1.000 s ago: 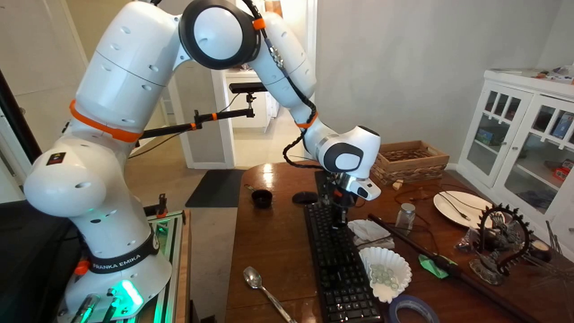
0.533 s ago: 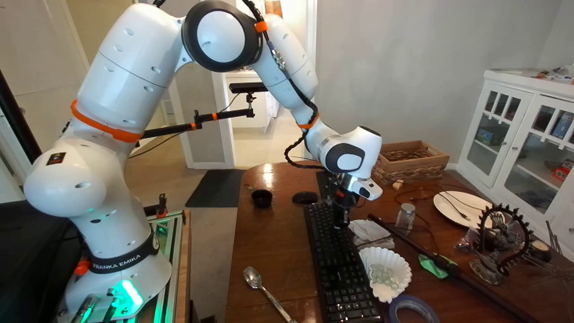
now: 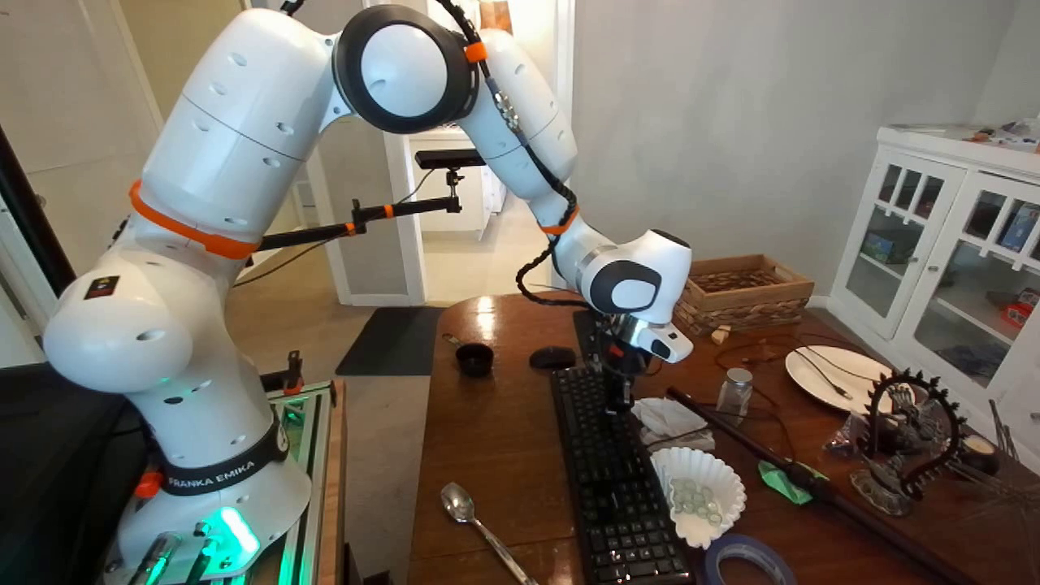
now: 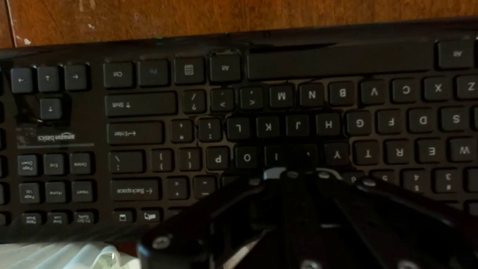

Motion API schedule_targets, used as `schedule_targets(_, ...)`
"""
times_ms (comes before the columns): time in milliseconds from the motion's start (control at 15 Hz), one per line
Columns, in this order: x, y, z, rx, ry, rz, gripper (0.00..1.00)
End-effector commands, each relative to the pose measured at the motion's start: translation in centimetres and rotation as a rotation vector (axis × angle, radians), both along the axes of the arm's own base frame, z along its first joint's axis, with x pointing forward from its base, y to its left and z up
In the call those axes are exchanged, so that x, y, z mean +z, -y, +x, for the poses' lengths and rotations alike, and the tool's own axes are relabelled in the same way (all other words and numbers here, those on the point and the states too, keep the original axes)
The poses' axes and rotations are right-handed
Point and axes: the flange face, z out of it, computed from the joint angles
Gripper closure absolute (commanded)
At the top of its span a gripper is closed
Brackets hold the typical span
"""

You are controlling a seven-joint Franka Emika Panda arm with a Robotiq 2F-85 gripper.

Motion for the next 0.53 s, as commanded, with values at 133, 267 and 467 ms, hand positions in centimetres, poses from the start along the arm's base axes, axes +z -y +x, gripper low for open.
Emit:
schedule_targets(133,-0.03,-0.39,-0.08,-0.008,-0.015,0.008,1.00)
schedule_targets(267,-0.02,-0.31,-0.16,-0.016,-0.019,0.008,1.00)
schedule_targets(467,0.07,-0.27,-0.31,-0.031,-0.026,0.009,1.00)
